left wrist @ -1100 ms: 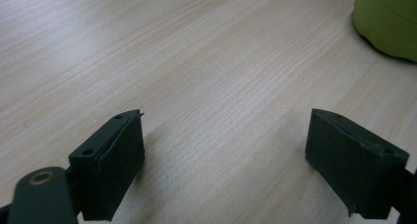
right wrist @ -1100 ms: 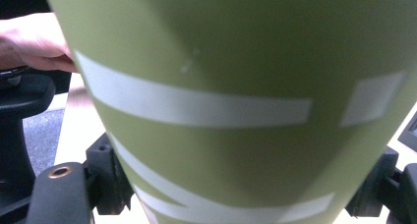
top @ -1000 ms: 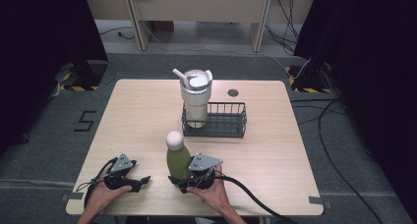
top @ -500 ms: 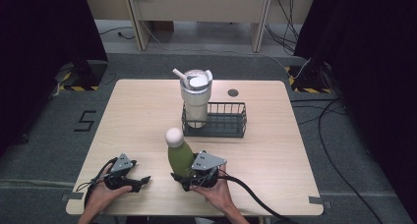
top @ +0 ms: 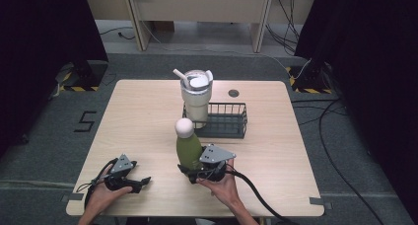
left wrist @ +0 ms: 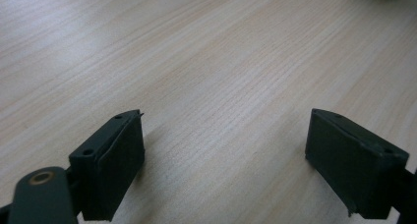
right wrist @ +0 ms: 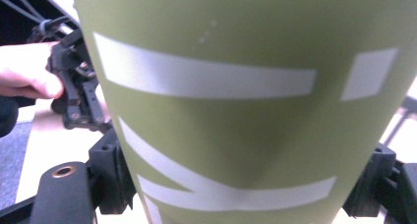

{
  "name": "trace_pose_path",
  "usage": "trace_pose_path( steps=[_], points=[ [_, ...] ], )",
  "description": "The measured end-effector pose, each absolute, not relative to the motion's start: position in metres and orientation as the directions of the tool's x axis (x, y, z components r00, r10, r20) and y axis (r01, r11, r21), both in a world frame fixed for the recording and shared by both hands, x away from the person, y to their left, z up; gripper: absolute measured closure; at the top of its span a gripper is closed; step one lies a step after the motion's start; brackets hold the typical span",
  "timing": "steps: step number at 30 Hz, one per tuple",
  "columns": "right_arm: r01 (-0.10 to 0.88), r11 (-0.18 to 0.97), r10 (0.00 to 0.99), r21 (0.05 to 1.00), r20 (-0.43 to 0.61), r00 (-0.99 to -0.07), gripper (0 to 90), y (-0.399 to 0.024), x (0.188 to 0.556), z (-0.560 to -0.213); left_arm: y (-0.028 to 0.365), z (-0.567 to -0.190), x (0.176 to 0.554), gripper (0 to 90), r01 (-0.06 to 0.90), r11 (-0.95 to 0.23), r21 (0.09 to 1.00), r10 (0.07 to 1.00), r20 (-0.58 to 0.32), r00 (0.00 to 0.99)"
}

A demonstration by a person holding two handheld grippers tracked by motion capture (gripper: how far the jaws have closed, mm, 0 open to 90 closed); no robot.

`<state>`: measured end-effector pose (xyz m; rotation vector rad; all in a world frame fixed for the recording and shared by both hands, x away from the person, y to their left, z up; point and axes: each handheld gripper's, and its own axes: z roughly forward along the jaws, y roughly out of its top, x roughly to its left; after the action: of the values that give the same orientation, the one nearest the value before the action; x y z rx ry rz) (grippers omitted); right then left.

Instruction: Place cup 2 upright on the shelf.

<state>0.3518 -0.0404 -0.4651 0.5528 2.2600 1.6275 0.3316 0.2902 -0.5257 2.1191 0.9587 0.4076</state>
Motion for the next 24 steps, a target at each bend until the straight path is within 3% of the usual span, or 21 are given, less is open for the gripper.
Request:
trace_pose_path(
  steps=[24],
  points=[
    [0.163,0.247,0.615,0.955,-0.025,-0.788,20.9,-0.089,0.39,-0.433,0.29,-0.526,0.332,14.1,0.502,-0.427,0.752,0.745,-0.022,0.666]
  ],
)
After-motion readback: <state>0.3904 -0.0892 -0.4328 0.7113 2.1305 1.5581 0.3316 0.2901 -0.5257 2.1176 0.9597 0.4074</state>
